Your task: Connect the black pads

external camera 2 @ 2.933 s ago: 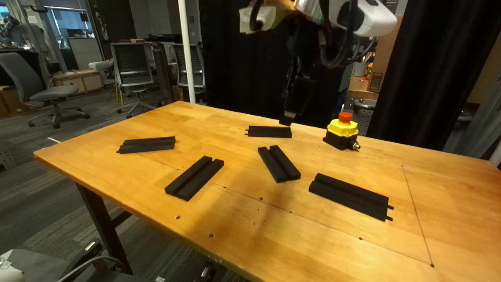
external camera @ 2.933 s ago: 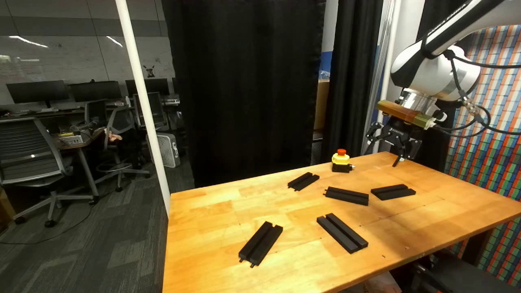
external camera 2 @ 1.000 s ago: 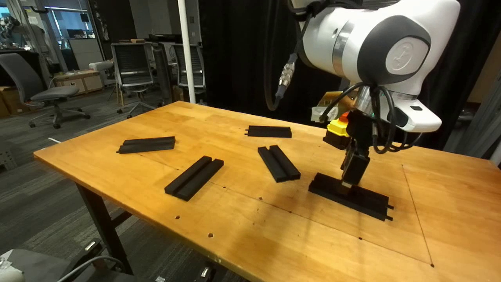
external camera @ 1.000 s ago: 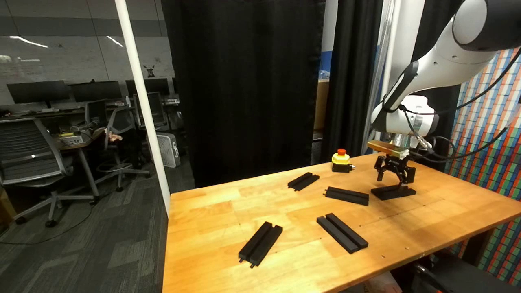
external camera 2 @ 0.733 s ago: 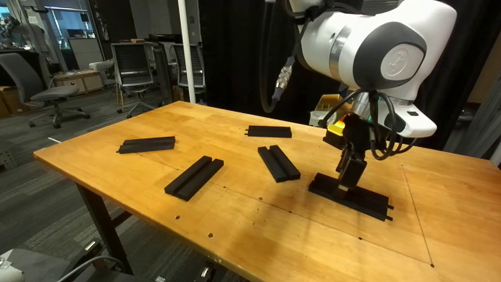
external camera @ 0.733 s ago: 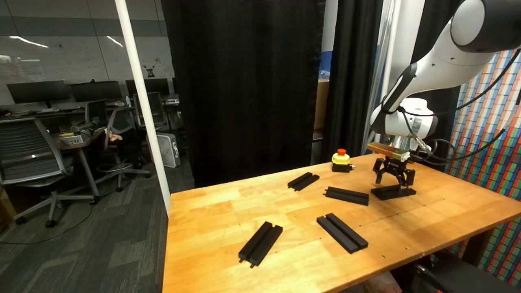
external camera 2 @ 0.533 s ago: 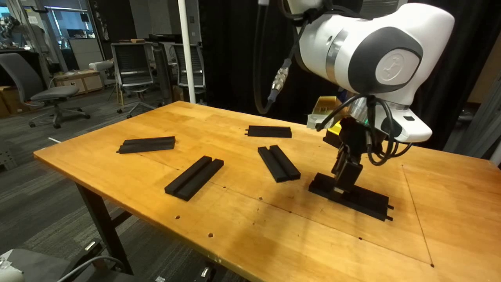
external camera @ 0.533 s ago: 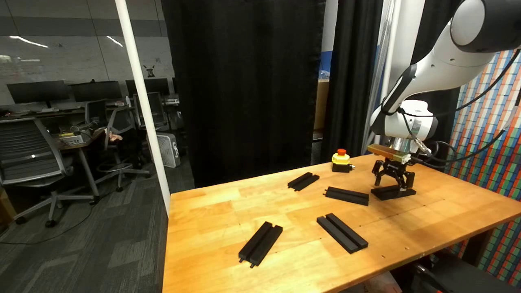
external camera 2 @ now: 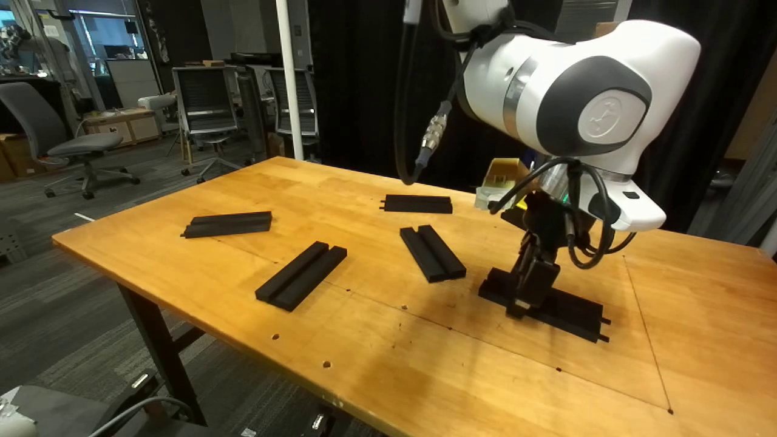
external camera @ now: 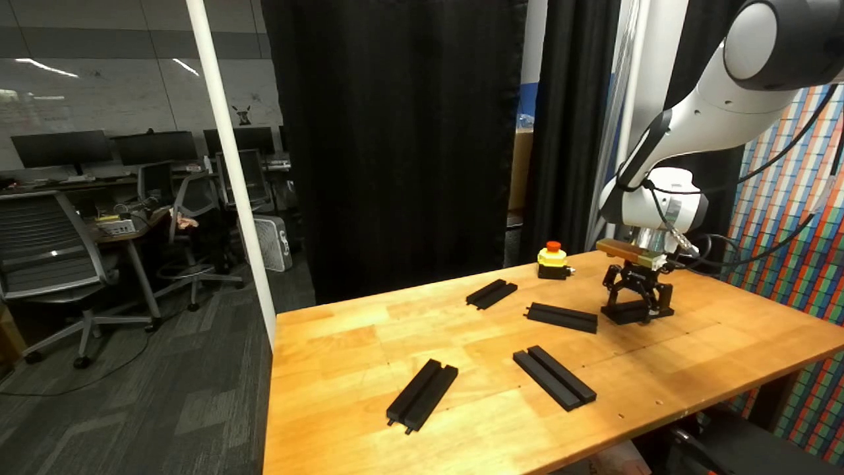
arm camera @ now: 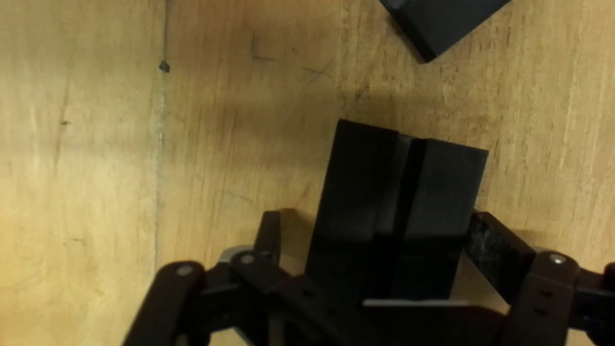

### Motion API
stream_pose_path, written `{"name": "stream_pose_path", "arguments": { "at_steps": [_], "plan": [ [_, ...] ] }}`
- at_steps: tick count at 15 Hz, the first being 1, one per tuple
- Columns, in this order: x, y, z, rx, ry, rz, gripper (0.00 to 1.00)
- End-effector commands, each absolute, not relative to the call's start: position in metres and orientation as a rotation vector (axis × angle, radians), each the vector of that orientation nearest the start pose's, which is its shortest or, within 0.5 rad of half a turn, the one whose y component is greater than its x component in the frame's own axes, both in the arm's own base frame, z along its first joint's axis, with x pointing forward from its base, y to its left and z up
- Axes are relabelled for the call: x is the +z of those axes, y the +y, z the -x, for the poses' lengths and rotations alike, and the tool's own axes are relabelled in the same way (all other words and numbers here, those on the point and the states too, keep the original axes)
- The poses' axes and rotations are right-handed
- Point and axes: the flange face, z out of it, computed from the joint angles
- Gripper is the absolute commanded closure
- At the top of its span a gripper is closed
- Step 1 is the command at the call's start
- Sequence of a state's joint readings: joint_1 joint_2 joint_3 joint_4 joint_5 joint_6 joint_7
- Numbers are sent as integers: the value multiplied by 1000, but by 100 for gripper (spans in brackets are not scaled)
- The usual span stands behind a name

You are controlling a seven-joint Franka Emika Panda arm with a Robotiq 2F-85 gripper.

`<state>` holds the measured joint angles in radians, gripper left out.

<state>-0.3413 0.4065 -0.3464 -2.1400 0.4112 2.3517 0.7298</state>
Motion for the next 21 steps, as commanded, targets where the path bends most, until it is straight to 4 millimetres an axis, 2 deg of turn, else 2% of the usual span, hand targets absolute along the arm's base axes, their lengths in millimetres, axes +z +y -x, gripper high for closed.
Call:
{"name": "stream_pose_path", "arguments": {
  "at_steps": [1, 4, 5, 9, 15, 17, 21],
  "plan": [
    [210, -355, -435, 209, 2260, 1980, 26],
    [217, -351, -442, 197, 2240, 1978, 51],
    [221, -347, -443, 195, 2233, 1975, 55],
    [233, -318, -449, 207, 2231, 1960, 55],
    [283, -258, -464, 234, 2353, 1880, 55],
    [302, -238, -473, 251, 2336, 1872, 55],
    [326, -195, -510, 186, 2223, 1819, 55]
  ]
}}
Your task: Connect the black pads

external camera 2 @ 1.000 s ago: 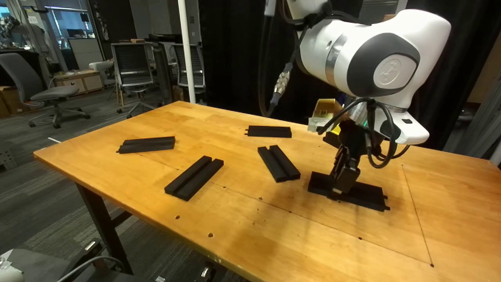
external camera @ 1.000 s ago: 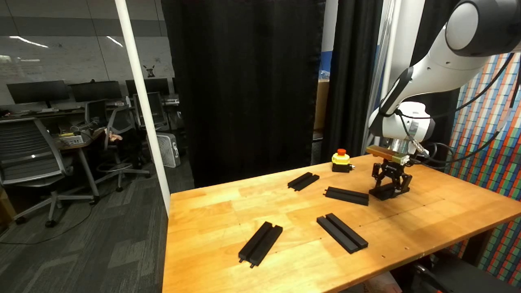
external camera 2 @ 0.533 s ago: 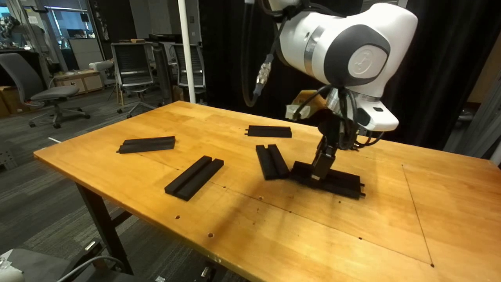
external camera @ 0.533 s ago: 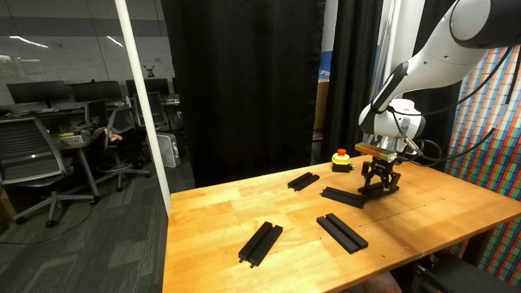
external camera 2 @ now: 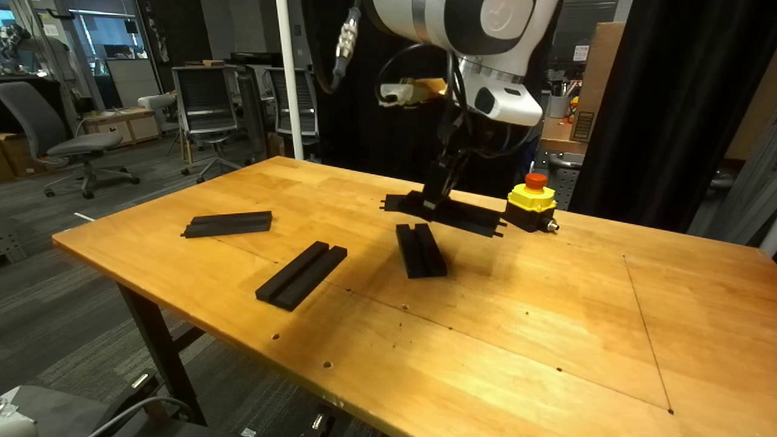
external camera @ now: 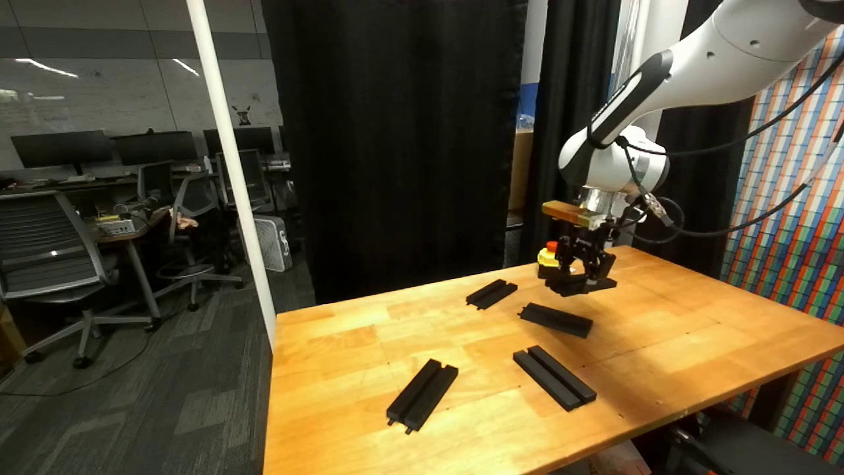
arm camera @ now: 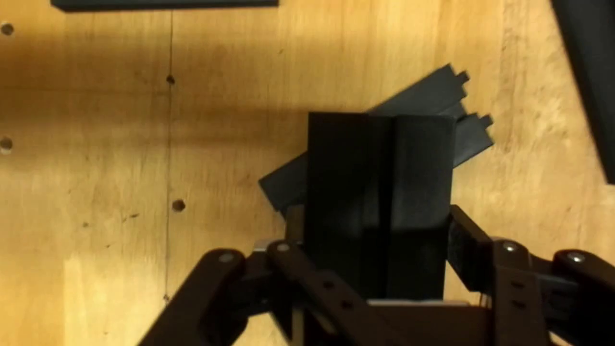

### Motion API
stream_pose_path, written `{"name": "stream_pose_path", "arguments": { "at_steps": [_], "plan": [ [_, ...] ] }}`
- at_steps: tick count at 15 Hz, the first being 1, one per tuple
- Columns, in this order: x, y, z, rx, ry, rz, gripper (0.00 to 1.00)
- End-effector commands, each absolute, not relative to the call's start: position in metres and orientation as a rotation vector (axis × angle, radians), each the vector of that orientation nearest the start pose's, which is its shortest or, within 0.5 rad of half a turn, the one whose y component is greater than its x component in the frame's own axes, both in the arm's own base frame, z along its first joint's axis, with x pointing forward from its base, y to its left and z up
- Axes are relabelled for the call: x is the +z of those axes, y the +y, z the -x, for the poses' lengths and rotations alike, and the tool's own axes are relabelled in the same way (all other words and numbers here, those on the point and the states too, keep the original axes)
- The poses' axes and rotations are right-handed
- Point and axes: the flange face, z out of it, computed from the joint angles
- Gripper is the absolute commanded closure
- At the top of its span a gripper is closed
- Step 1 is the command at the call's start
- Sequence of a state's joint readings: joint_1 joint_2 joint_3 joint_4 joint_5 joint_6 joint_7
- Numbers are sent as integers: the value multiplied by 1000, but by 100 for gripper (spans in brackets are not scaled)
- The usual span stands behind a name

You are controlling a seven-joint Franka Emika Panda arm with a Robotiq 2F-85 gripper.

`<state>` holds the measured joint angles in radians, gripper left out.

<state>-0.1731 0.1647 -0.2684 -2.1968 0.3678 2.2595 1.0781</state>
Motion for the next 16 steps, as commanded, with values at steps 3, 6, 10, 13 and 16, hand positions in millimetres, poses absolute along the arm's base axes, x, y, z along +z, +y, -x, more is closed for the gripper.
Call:
{"name": "stream_pose_path", "arguments": {
  "at_steps": [3, 6, 10, 13, 16],
  "plan": [
    [325, -173, -533, 124, 2175, 1770, 55],
    [314, -162, -538, 82, 2195, 1585, 55],
    [297, -154, -529, 39, 2260, 1340, 55],
    [289, -146, -521, 41, 2315, 1206, 55],
    [287, -134, -519, 103, 2345, 1142, 55]
  ]
}}
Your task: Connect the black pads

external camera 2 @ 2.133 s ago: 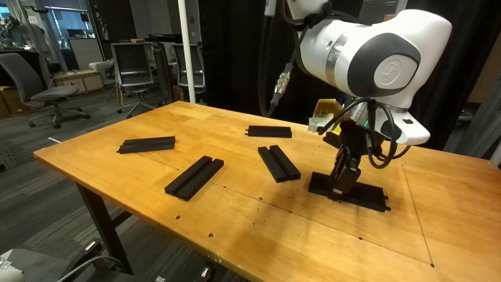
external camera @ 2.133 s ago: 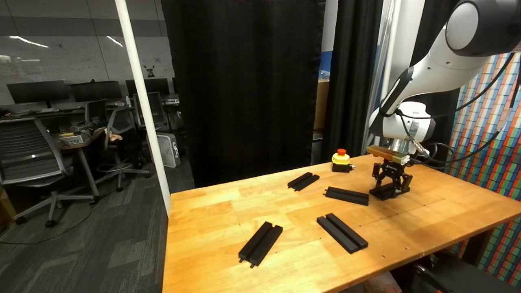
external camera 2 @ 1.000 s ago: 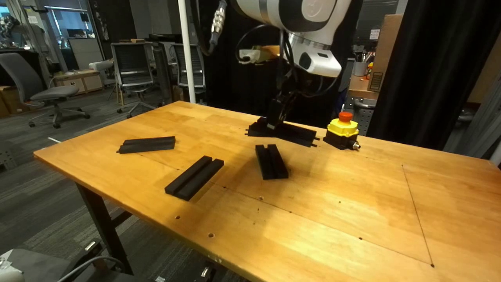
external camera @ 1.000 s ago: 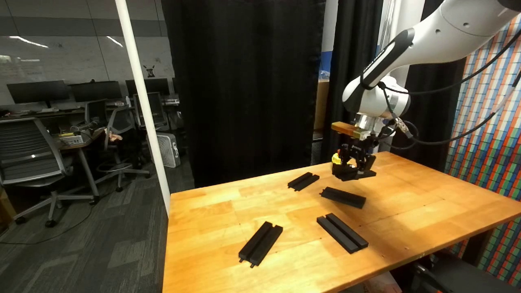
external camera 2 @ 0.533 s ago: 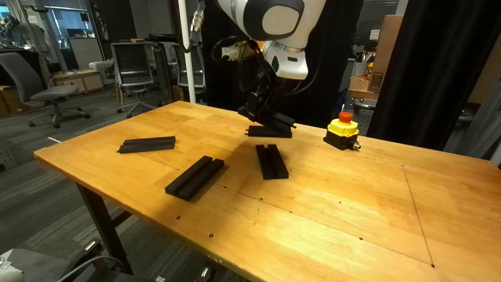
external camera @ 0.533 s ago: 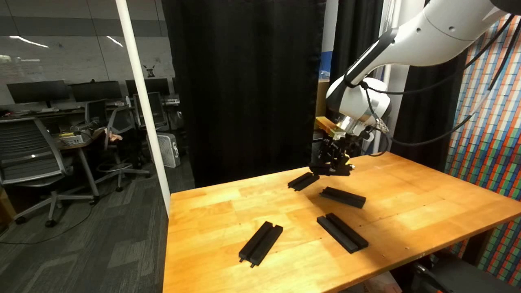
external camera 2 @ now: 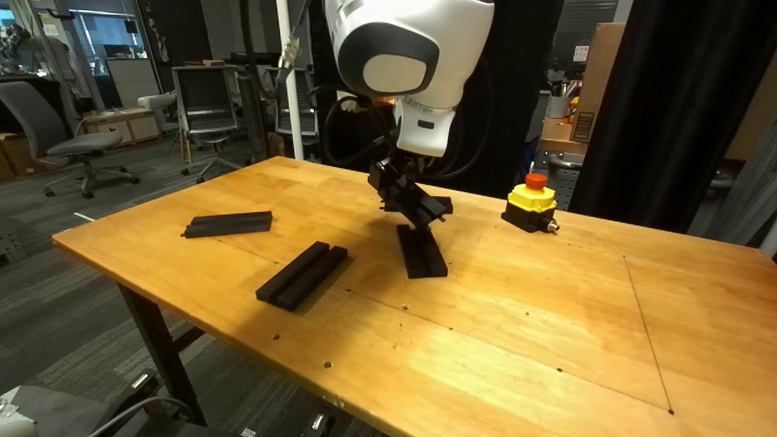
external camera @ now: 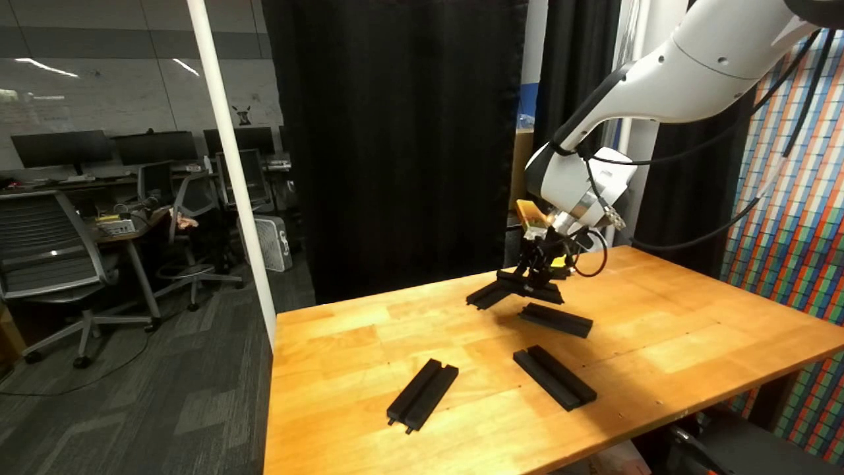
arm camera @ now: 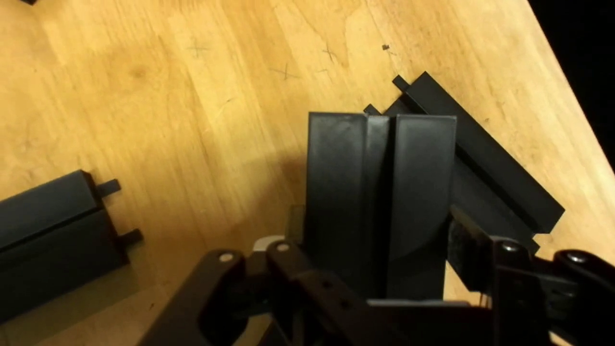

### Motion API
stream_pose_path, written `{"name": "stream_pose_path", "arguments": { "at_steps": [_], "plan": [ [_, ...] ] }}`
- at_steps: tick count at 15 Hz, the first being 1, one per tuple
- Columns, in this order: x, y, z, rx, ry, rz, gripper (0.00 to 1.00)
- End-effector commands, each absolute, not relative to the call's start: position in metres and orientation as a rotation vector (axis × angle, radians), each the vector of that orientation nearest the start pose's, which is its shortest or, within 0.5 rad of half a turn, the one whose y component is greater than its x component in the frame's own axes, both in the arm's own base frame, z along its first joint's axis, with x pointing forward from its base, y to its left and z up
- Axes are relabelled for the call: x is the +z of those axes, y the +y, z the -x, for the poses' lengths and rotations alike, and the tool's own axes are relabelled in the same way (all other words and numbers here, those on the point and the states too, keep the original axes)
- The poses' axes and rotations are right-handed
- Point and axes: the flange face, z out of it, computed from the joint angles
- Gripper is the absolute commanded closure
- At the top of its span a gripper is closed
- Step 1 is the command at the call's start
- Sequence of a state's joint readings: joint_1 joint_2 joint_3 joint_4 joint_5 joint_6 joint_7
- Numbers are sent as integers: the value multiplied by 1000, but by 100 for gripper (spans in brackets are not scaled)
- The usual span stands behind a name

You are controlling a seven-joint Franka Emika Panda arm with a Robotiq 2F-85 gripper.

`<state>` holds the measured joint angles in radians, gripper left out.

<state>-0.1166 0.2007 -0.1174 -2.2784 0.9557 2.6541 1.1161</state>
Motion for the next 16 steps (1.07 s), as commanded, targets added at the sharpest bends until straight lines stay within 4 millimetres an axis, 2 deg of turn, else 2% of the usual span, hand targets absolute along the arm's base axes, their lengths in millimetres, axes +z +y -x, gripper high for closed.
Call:
{"name": "stream_pose_path", "arguments": {
  "at_steps": [1, 9, 16],
  "plan": [
    [285, -131, -519, 131, 2359, 1125, 55],
    [266, -122, -497, 208, 2520, 877, 55],
    [258, -135, -488, 196, 2578, 776, 55]
  ]
}}
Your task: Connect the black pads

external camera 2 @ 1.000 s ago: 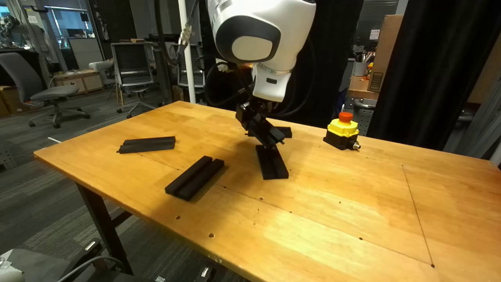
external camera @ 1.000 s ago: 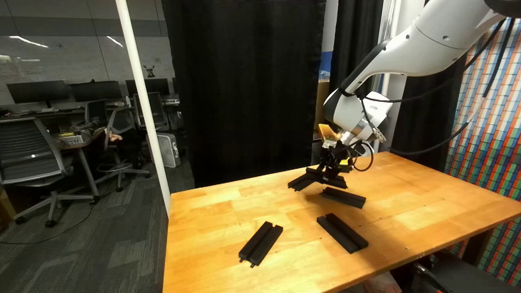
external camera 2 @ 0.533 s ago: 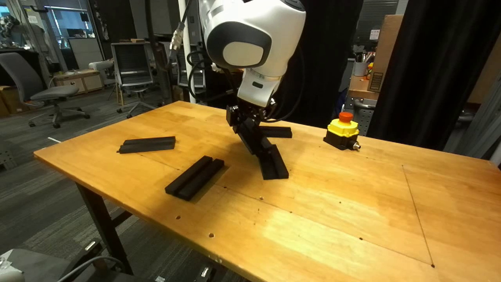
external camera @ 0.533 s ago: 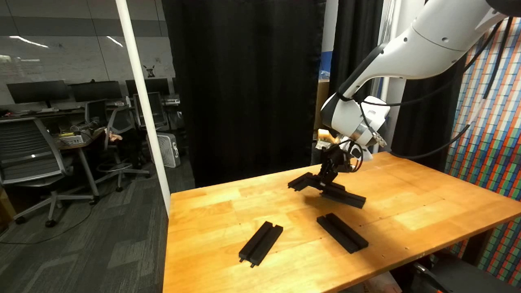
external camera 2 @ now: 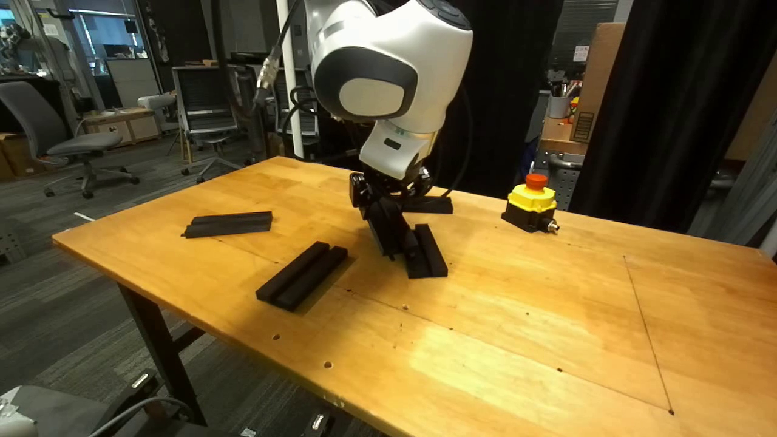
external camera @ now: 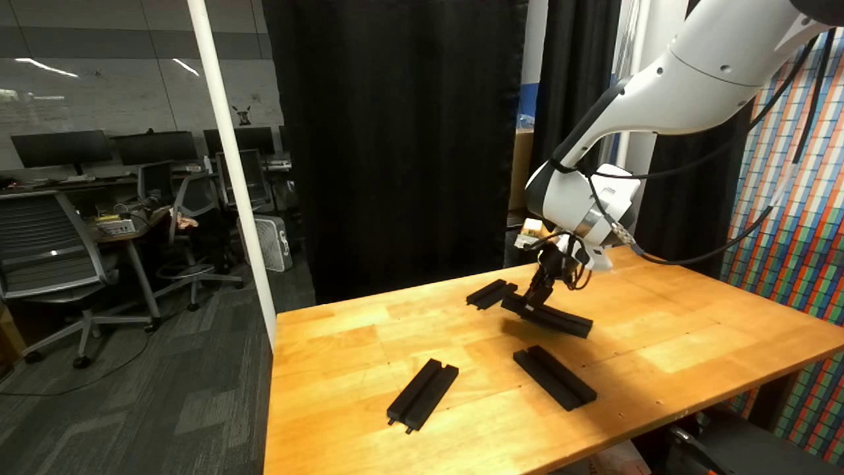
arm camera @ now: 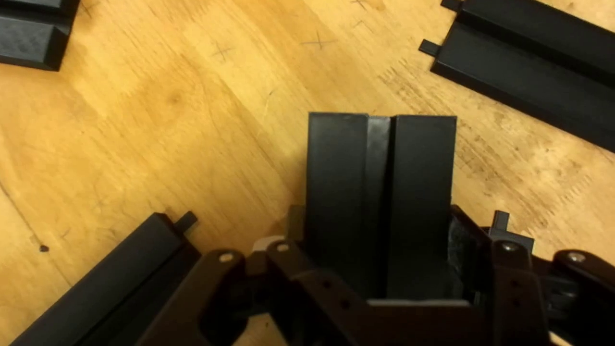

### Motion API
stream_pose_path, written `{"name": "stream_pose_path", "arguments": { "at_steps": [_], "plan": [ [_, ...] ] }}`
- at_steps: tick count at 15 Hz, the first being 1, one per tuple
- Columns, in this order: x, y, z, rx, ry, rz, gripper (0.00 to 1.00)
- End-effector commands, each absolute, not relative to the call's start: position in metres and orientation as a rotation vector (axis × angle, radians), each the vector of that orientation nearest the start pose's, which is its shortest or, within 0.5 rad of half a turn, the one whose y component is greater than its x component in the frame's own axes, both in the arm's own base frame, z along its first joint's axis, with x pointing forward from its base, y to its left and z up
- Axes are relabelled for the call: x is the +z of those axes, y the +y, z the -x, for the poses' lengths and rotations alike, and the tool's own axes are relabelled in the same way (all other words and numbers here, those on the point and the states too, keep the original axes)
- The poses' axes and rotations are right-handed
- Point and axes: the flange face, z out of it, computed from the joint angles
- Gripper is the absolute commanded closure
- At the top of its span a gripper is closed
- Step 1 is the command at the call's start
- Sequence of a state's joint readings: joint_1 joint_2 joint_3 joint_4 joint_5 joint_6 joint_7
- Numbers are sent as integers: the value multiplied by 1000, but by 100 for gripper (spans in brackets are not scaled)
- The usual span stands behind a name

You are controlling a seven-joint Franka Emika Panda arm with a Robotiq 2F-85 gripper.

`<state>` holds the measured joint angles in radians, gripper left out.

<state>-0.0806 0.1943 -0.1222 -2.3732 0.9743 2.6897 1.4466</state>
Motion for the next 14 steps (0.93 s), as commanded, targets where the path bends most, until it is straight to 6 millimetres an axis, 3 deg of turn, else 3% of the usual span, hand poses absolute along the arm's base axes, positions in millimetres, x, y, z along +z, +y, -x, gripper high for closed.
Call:
{"name": "stream_pose_path", "arguments": {
  "at_steps": [1, 8, 14],
  "plan": [
    [258, -139, -488, 193, 2584, 767, 55],
    [261, -169, -487, 182, 2631, 738, 55],
    [259, -179, -493, 192, 2635, 739, 55]
  ]
}}
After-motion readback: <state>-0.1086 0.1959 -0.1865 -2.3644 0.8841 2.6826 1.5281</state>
